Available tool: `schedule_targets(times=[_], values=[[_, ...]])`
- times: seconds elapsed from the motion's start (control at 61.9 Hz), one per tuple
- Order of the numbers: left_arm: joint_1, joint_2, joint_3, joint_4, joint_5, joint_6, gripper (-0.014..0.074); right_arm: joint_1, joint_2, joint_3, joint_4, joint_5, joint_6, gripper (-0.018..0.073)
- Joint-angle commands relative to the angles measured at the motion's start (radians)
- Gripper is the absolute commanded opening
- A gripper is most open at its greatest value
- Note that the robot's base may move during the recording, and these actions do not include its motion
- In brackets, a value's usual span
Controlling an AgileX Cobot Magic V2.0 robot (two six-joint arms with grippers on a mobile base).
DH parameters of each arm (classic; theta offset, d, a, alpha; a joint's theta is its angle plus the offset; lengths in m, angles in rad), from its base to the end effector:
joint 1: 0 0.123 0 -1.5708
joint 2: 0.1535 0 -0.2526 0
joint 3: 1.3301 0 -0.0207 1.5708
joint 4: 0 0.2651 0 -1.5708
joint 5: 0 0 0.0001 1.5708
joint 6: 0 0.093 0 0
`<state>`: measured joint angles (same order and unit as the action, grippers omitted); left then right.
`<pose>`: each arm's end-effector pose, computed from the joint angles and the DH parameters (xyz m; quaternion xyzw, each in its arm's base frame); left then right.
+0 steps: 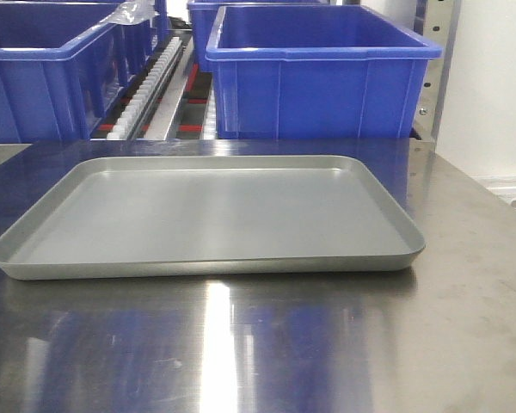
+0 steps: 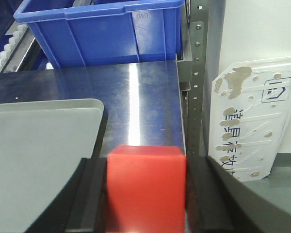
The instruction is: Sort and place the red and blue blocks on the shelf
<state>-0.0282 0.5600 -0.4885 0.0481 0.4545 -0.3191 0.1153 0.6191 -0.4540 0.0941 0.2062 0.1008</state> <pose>0.1579 -0.0025 0.2736 -0.1099 0.8367 -0.0724 0.5316 0.1729 0.0218 0.2732 0.0253 0.7994 0.0997 0.5919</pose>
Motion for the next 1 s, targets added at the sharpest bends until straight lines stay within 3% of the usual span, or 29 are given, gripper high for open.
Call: schedule_targets(times=[0.0,0.437,0.986], values=[[0.002,0.001,-0.030,-0.008,-0.077,-0.011,0.0125,-0.004,-0.005,-0.029,-0.008,-0.091,-0.007,0.0052],[0.002,0.001,-0.030,-0.008,-0.085,-0.011,0.0125,-0.004,-0.005,-0.029,-0.008,-0.091,-0.007,0.0052],[0.002,-0.002,0.045,0.001,-0.194,-0.011,0.0125,-0.004,-0.005,-0.029,-0.008,-0.091,-0.007,0.0052]])
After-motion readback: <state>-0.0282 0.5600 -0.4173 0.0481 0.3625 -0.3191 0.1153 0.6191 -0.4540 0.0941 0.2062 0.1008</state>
